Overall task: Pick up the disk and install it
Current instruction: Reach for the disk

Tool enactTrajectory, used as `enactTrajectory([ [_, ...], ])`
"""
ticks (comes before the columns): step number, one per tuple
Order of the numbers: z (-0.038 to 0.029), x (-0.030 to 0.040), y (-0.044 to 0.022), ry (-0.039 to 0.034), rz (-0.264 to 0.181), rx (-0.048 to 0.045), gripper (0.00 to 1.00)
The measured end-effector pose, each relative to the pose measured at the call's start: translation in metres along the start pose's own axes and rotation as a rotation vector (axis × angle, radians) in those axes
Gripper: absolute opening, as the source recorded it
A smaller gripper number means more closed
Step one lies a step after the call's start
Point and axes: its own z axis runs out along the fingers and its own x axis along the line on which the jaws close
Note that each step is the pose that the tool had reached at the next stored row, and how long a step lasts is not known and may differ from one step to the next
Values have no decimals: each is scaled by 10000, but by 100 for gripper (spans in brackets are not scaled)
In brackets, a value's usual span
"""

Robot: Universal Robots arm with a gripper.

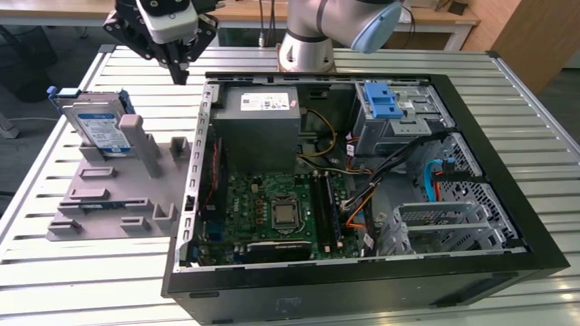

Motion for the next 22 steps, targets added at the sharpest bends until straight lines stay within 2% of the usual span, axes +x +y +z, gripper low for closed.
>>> enactTrajectory([
  [22,5,70,-6,0,0,0,11],
])
